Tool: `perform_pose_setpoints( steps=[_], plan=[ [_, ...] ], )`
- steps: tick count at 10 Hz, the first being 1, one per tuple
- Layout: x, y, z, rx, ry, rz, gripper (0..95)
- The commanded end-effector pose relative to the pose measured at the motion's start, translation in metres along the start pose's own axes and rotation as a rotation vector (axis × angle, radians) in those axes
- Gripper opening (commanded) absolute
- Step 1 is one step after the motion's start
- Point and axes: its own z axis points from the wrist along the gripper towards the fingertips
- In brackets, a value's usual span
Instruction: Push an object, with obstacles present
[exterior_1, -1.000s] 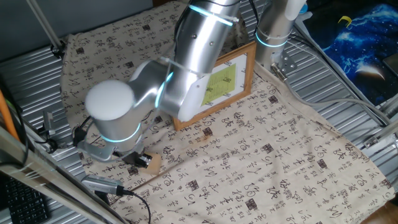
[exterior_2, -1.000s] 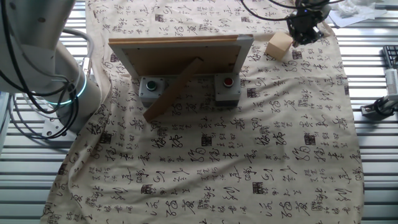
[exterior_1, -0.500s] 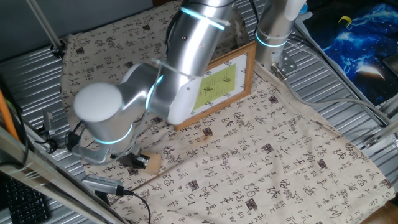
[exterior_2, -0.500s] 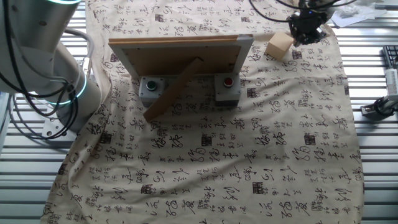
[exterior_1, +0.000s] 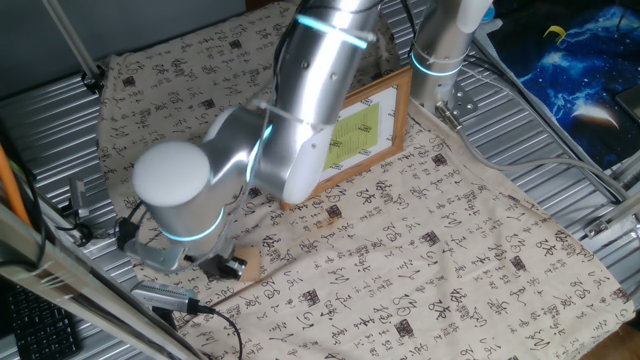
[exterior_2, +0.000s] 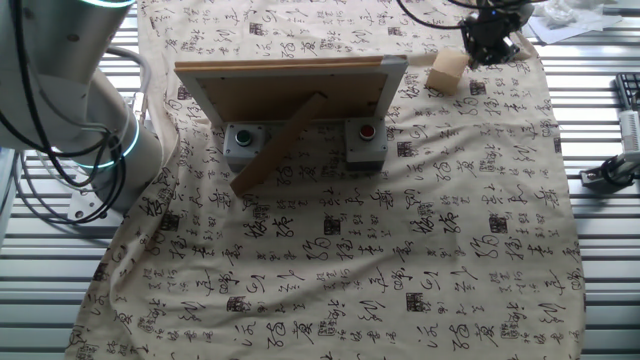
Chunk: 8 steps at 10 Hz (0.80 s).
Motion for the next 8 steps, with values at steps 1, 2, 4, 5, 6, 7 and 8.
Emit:
perform_pose_setpoints(
  steps=[1,2,4,5,6,7,8],
  plan=[
    [0.001,0.005,0.001,0.009,-0.001,0.006,0.0],
    [0.001,0.007,0.003,0.009,-0.002,0.007,0.0],
    [0.002,0.009,0.005,0.009,-0.003,0.007,0.0],
    [0.004,0.01,0.006,0.009,-0.003,0.006,0.0],
    [0.005,0.012,0.007,0.009,-0.003,0.009,0.0],
    [0.006,0.014,0.008,0.01,-0.003,0.013,0.0],
    [0.007,0.016,0.008,0.01,-0.001,0.021,0.0]
  ],
)
